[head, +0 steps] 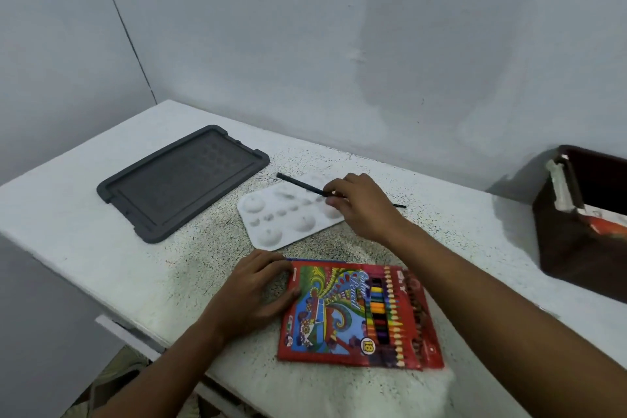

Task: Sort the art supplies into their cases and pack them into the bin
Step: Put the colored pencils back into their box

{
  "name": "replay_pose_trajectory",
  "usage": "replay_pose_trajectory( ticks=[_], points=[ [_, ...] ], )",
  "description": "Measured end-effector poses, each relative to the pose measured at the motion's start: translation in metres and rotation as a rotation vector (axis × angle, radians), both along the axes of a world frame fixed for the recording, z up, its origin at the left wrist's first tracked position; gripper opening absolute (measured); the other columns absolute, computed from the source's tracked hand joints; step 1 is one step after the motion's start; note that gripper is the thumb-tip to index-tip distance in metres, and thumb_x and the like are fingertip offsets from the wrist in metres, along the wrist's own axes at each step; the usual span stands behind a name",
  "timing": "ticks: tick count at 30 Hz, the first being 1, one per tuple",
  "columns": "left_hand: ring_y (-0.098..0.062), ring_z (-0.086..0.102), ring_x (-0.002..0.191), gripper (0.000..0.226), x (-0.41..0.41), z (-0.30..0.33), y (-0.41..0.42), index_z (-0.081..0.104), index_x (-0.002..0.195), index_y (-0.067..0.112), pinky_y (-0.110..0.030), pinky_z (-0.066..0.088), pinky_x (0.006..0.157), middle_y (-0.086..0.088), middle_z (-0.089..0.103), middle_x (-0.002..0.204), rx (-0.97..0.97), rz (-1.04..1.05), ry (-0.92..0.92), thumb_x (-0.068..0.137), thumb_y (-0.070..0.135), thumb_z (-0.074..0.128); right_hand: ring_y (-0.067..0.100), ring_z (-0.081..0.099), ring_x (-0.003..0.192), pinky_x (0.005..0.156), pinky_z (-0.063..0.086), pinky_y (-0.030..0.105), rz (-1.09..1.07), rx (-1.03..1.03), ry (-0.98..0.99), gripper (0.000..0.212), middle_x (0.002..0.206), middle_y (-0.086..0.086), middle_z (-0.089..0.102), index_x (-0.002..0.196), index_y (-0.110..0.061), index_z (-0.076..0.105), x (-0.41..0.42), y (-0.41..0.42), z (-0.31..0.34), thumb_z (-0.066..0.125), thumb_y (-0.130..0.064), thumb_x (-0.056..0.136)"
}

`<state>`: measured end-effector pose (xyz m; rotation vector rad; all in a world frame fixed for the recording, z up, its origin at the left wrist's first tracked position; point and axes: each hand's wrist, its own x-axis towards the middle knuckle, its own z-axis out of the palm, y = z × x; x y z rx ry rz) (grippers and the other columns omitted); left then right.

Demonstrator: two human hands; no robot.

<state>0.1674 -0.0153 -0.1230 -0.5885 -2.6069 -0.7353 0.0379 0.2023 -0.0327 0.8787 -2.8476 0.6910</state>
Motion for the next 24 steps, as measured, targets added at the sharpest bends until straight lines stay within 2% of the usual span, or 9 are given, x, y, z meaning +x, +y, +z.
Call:
replay_pose_trajectory(
  ticks=[3, 5, 9, 12, 15, 18, 21, 24],
  points=[
    [-0.003, 0.05, 0.104, 0.047, 0.0, 0.0, -0.001, 0.064, 0.112, 0.022, -0.027, 0.049, 0.084, 0.004, 0.062, 0.114, -0.006, 0.003, -0.017, 0.089, 0.06, 0.05, 0.018, 0.051, 0.092, 0.075, 0.037, 0.03, -0.047, -0.044, -0.084, 0.024, 0.101, 0.001, 0.056, 0.12, -0.022, 0.062, 0.022, 0.056, 0.006, 0.051, -0.028, 0.099],
    [-0.003, 0.049, 0.103, 0.05, -0.001, 0.0, -0.002, 0.066, 0.11, 0.02, -0.026, 0.048, 0.084, 0.003, 0.062, 0.112, -0.017, 0.007, -0.003, 0.089, 0.061, 0.048, 0.015, 0.052, 0.09, 0.074, 0.035, 0.026, -0.103, -0.013, -0.106, 0.025, 0.1, -0.001, 0.055, 0.12, -0.023, 0.063, 0.036, 0.096, 0.004, 0.052, -0.028, 0.098],
    [-0.006, 0.051, 0.099, 0.056, -0.001, 0.002, 0.002, 0.069, 0.105, 0.014, -0.023, 0.045, 0.085, -0.001, 0.064, 0.106, 0.0, -0.004, 0.035, 0.088, 0.063, 0.048, 0.018, 0.056, 0.092, 0.075, 0.04, 0.029, -0.199, 0.089, -0.114, 0.025, 0.097, -0.003, 0.057, 0.118, -0.023, 0.068, 0.07, 0.165, -0.002, 0.057, -0.022, 0.096],
    [-0.006, 0.051, 0.097, 0.06, 0.001, 0.003, 0.004, 0.069, 0.104, 0.013, -0.02, 0.043, 0.083, -0.001, 0.064, 0.105, 0.015, -0.004, 0.034, 0.088, 0.065, 0.045, 0.012, 0.058, 0.086, 0.072, 0.041, 0.025, -0.269, 0.056, -0.142, 0.022, 0.094, -0.007, 0.061, 0.11, -0.026, 0.069, 0.096, 0.2, -0.008, 0.064, -0.015, 0.092],
    [-0.004, 0.049, 0.096, 0.061, 0.001, 0.001, 0.004, 0.069, 0.104, 0.014, -0.02, 0.044, 0.083, -0.001, 0.064, 0.105, 0.014, 0.007, 0.038, 0.087, 0.067, 0.044, 0.007, 0.057, 0.083, 0.07, 0.041, 0.019, -0.302, 0.039, -0.149, 0.021, 0.093, -0.008, 0.064, 0.1, -0.029, 0.068, 0.115, 0.217, -0.016, 0.066, -0.011, 0.089],
    [-0.001, 0.046, 0.096, 0.063, 0.001, 0.002, 0.005, 0.069, 0.104, 0.014, -0.023, 0.045, 0.082, 0.0, 0.064, 0.104, 0.017, 0.007, 0.031, 0.087, 0.068, 0.044, 0.009, 0.056, 0.082, 0.069, 0.04, 0.016, -0.311, 0.035, -0.148, 0.019, 0.091, -0.006, 0.064, 0.101, -0.024, 0.07, 0.124, 0.219, -0.024, 0.065, -0.01, 0.089],
    [-0.002, 0.048, 0.097, 0.064, 0.002, 0.001, 0.004, 0.068, 0.106, 0.015, -0.027, 0.046, 0.08, 0.002, 0.062, 0.106, 0.017, 0.006, 0.018, 0.086, 0.07, 0.042, 0.004, 0.054, 0.08, 0.067, 0.036, 0.009, -0.308, 0.017, -0.14, 0.018, 0.089, -0.01, 0.061, 0.101, -0.025, 0.071, 0.128, 0.213, -0.028, 0.064, -0.012, 0.09],
    [-0.008, 0.051, 0.098, 0.065, 0.002, -0.001, 0.003, 0.067, 0.108, 0.016, -0.029, 0.047, 0.081, 0.001, 0.063, 0.108, 0.01, 0.008, 0.0, 0.085, 0.071, 0.041, 0.002, 0.053, 0.082, 0.069, 0.039, 0.015, -0.292, 0.014, -0.153, 0.019, 0.091, -0.011, 0.06, 0.103, -0.028, 0.07, 0.127, 0.205, -0.032, 0.063, -0.014, 0.091]
  ],
)
